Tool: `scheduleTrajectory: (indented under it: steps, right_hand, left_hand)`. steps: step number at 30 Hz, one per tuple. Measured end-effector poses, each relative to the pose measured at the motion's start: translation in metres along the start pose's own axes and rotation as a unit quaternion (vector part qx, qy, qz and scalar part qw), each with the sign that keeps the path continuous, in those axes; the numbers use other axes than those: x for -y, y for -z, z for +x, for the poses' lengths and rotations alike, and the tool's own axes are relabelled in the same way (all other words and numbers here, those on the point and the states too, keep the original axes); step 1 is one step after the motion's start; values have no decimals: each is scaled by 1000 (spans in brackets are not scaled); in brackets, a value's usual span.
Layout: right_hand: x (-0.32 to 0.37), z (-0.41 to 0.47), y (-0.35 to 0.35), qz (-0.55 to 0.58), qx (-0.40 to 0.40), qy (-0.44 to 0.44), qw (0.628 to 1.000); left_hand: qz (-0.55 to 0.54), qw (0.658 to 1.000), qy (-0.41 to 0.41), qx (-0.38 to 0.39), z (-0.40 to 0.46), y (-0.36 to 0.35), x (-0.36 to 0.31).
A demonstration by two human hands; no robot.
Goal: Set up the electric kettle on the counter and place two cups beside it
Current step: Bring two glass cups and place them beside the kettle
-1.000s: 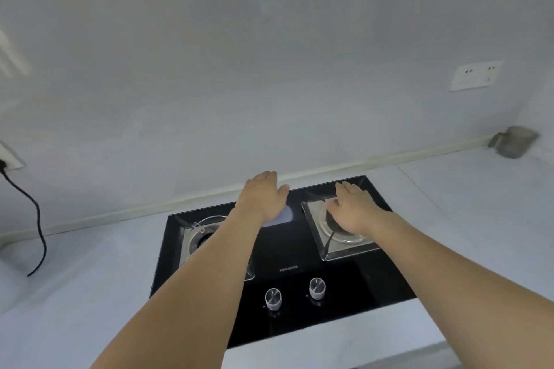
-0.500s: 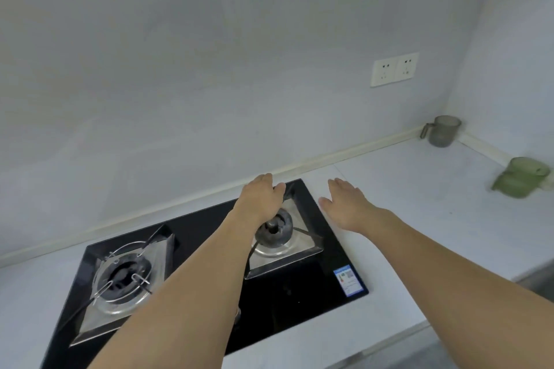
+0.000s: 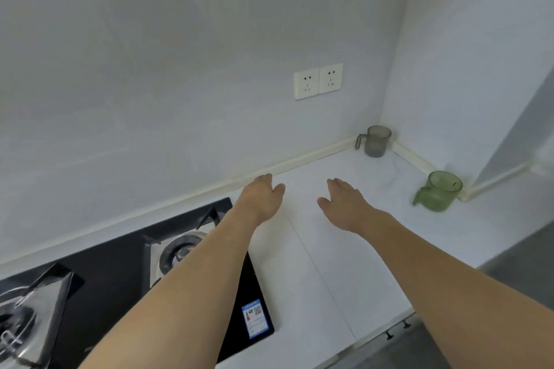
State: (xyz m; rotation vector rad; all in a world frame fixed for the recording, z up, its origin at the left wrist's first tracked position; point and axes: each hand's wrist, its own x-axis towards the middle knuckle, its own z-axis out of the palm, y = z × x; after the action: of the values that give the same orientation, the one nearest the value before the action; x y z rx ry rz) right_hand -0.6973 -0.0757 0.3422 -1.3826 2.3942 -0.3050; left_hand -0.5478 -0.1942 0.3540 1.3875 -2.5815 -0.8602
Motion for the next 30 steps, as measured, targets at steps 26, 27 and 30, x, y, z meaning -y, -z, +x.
scheduleTrajectory:
  steps: [26,27,30]
  right_hand:
    - [-308,158,28,115,-50,-433,893]
    - [-310,160,26,109,-44,-430,895]
    - [-316,168,22,77,-29,-419,904]
  left_hand:
    - [119,979,-122,112,258,-196,-199]
    - [137,978,-124,100,265,-196,-203]
    - [178,974,-129,53,303,-200,-223]
